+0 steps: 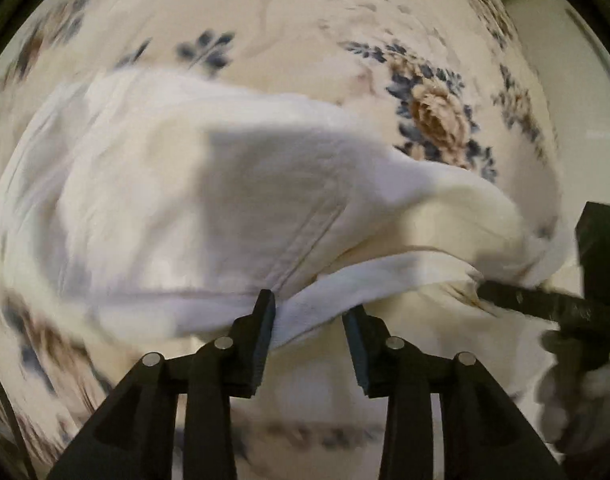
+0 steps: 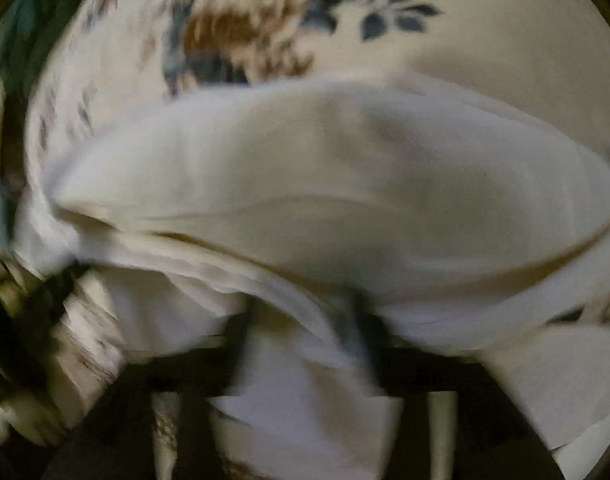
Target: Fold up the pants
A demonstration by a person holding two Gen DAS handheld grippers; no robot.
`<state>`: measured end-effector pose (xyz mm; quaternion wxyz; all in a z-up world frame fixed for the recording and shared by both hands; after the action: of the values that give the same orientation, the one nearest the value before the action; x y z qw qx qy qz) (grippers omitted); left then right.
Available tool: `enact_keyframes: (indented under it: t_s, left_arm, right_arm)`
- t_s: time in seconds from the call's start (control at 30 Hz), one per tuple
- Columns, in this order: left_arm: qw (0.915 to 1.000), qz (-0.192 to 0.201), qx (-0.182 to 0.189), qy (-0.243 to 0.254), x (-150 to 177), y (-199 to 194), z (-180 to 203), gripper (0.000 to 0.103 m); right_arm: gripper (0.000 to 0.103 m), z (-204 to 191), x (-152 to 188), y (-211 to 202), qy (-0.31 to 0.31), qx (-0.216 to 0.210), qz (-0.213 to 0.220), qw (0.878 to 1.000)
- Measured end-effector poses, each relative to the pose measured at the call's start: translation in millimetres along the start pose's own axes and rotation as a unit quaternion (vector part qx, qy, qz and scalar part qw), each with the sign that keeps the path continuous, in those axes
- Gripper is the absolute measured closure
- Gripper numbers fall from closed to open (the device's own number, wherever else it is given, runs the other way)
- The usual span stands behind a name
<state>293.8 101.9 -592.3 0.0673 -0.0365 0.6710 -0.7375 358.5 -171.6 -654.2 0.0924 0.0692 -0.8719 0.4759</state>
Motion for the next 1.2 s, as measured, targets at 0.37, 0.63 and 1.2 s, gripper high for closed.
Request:
enact_keyframes:
  t_s: [0.37, 0.63, 1.2]
  left_arm:
    - [0.9739, 0.014, 0.078, -0.213, 39, -45, -88, 0.056]
    - [0.9172, 0.041, 0.077, -0.389, 8, -8, -184, 0.055]
    - [0.9556, 0.127, -0.012, -0.266, -11, -56, -174, 0.092]
  right_arm:
    - [0.004, -19, 51, -36, 0.120, -0.069, 0.091, 0.986]
    - [0.004, -5, 67, -24, 0.187, -0.070, 0.150, 0.968]
    - [0.004, -56, 56, 34, 0.138, -0.023, 0.119, 0.983]
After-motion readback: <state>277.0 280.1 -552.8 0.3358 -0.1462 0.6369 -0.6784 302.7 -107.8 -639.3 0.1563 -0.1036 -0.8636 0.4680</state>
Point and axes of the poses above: each gripper's, at about its wrist camera, not at the fingertips, and y roughly the way its jaws point, z to its right, x to its underside, the point moved 5 cm from there along y, roughly the way its jaws point, and after that the axes turned 10 degrees about -x, right-handed, at the moved point
